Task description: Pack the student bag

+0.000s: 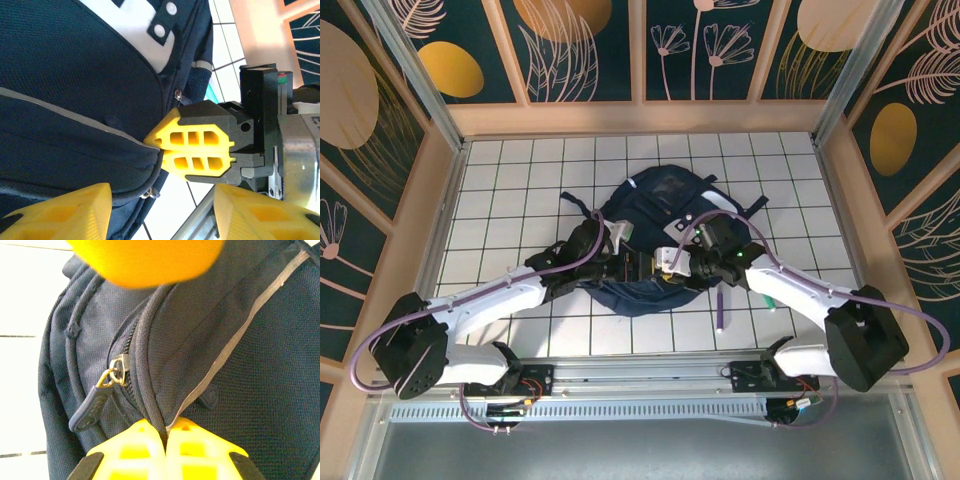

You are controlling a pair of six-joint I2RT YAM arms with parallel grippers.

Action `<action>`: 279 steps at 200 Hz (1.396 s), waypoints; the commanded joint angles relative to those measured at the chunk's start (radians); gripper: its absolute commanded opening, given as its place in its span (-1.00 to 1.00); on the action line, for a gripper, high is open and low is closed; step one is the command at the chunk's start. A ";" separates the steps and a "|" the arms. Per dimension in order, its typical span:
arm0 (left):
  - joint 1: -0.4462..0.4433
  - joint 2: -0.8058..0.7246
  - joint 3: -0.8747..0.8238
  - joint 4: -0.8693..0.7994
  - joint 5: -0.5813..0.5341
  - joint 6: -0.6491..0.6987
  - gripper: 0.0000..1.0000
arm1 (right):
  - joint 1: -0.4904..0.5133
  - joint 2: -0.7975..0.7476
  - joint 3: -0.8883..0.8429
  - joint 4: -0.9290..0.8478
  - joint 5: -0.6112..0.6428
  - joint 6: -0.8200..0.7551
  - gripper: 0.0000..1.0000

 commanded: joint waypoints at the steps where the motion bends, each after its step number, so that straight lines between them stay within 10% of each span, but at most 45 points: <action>1: -0.023 0.040 0.008 -0.068 0.001 0.005 0.07 | -0.011 0.007 0.084 0.273 -0.142 0.174 -1.00; 126: -0.021 0.028 0.035 -0.130 -0.212 -0.032 0.09 | -0.018 0.103 0.135 0.361 -0.200 0.374 -1.00; 233: -0.004 -0.009 0.076 -0.296 -0.351 -0.046 -1.00 | -0.002 0.092 0.141 0.234 -0.031 0.254 -1.00; 254: 0.045 -0.060 0.065 -0.325 -0.306 0.008 -1.00 | 0.000 0.081 0.139 0.193 -0.022 0.184 -1.00; 272: 0.087 -0.105 0.012 -0.186 -0.049 0.082 -1.00 | -0.003 0.081 0.145 0.202 -0.054 0.206 -1.00; 279: 0.087 -0.110 -0.009 -0.097 0.045 0.083 -0.62 | -0.003 0.090 0.153 0.218 -0.070 0.252 -1.00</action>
